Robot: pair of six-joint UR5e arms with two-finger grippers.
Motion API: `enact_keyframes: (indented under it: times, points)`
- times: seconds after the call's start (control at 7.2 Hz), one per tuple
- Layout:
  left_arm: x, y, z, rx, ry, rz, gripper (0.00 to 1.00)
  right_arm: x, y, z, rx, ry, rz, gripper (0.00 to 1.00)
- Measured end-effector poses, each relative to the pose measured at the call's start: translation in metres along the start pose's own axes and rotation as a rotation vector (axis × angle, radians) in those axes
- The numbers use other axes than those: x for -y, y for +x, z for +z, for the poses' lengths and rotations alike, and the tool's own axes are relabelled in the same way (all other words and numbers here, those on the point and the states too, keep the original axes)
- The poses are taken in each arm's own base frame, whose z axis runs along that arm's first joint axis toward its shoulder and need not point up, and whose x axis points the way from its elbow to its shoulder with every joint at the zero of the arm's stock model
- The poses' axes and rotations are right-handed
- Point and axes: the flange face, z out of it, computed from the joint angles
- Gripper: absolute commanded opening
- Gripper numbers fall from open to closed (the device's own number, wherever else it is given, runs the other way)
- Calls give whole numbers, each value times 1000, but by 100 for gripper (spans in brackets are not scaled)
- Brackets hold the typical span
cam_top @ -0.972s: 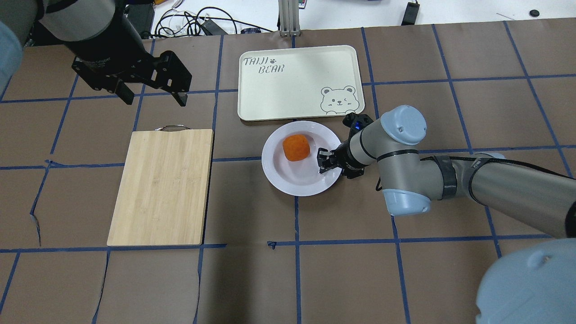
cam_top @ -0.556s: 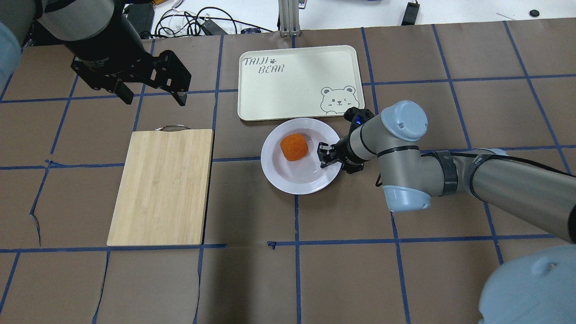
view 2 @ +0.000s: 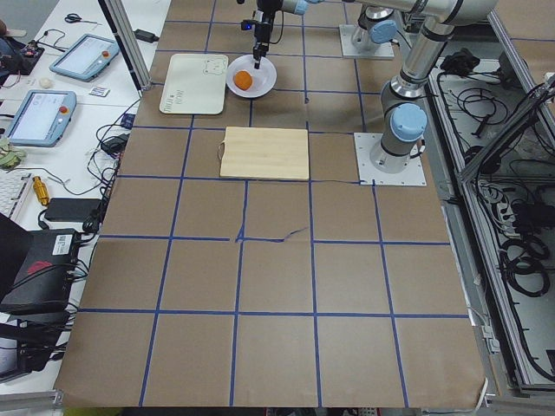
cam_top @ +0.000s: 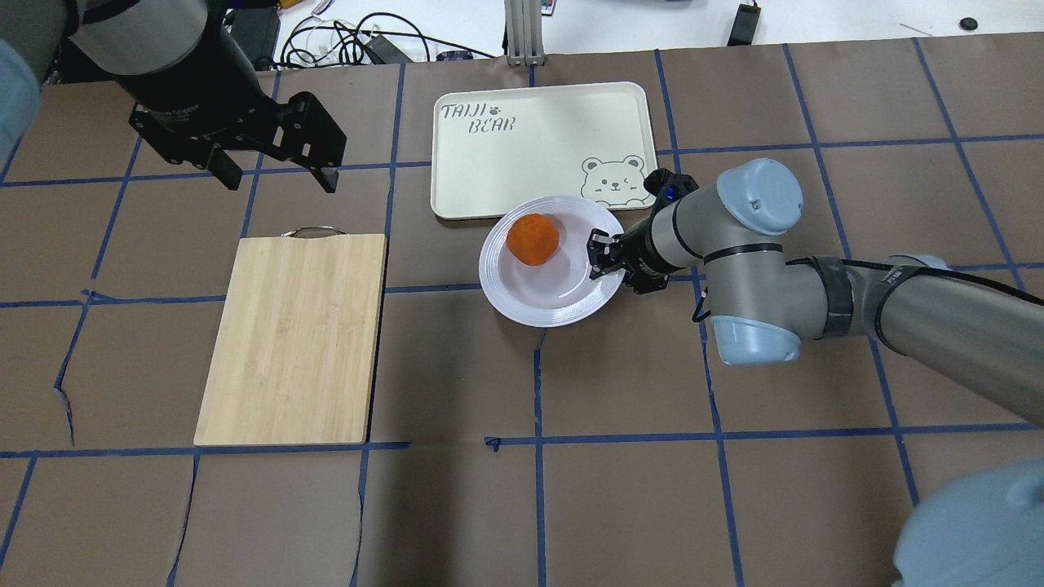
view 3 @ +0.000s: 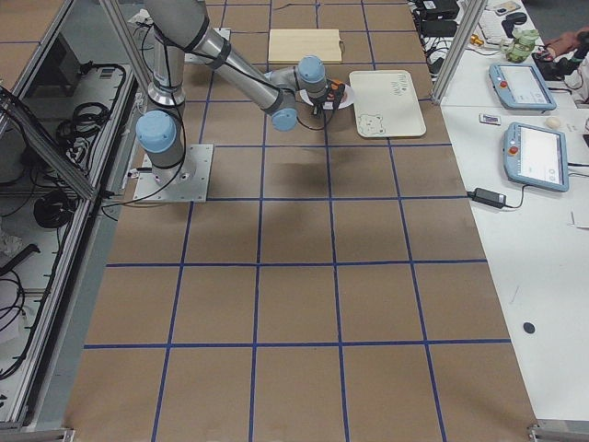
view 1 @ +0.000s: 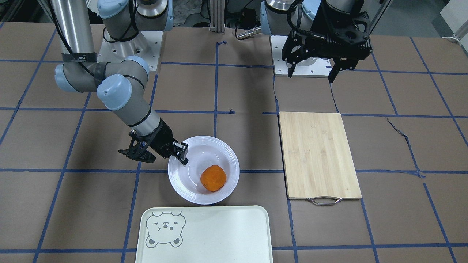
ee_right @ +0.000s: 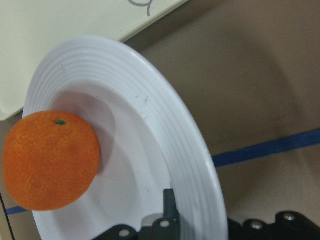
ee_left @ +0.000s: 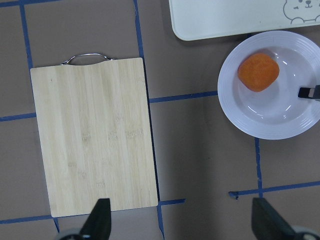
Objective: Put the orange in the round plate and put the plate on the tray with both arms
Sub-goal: 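Slide the plate with the orange onto the bear tray with the right gripper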
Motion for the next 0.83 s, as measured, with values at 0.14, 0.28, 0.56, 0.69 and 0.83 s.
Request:
enact_keyframes:
  times: [0.14,0.28,0.56,0.69,0.83]
  points:
    - [0,0,0,0,-1,-1,100,11,-2,-8,35,6,28,6]
    - [0,-1,0,0,-1,-2,100,30,-9,-18,65,24,40,6]
    - [1,-2,1,0,-1,-4,100,90,-43,-39,94,57,48,7]
    - [1,-3,1,0,-1,-4,100,121,-57,-39,97,63,57,7]
    - [1,-3,1,0,-1,-5,100,145,-62,-28,95,59,63,7]
